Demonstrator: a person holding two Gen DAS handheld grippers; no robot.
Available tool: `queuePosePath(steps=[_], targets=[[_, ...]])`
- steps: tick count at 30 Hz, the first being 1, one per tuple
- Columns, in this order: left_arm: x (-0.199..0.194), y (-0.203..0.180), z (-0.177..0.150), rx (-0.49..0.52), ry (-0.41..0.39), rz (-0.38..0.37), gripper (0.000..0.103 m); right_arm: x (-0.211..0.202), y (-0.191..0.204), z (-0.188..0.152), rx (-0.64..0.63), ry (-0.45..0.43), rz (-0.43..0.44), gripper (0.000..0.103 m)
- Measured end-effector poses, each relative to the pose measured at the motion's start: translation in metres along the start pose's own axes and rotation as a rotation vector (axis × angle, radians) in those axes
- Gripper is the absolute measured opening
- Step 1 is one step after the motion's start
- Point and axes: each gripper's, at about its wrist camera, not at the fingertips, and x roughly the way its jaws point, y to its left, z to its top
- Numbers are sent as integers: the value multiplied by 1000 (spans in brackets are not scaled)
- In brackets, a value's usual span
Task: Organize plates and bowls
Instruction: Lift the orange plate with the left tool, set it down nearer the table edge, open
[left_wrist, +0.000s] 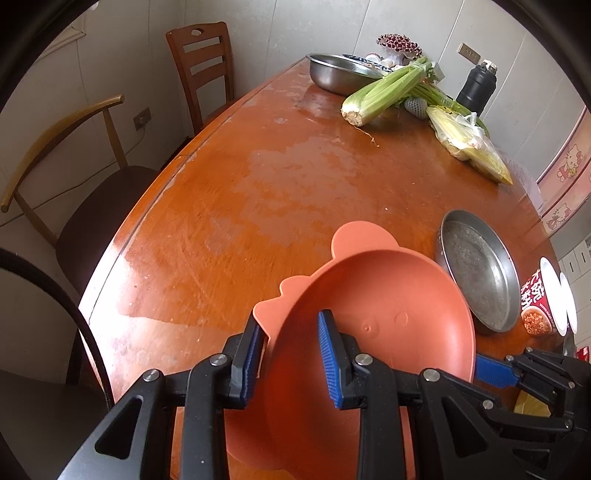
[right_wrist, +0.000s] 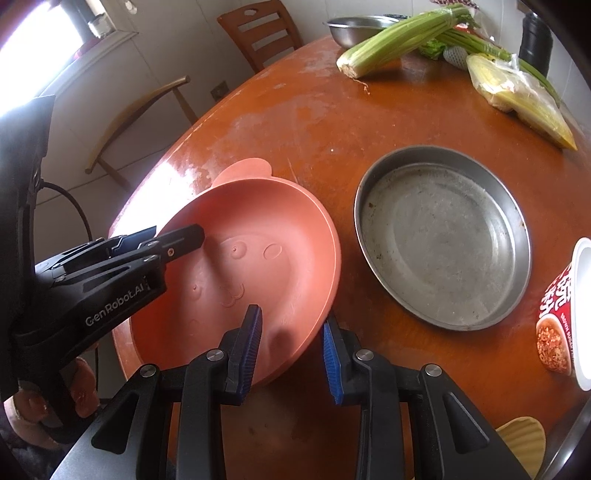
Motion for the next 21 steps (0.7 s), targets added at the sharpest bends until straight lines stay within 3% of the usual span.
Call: queuePosePath(steps=[15, 21], targets=[[-1, -8, -1, 43, -5, 48, 38, -10, -9, -3, 32, -15, 11, 35], [-17, -8, 0, 46, -55, 65, 53, -22, -12, -6, 36, -48, 4, 36]])
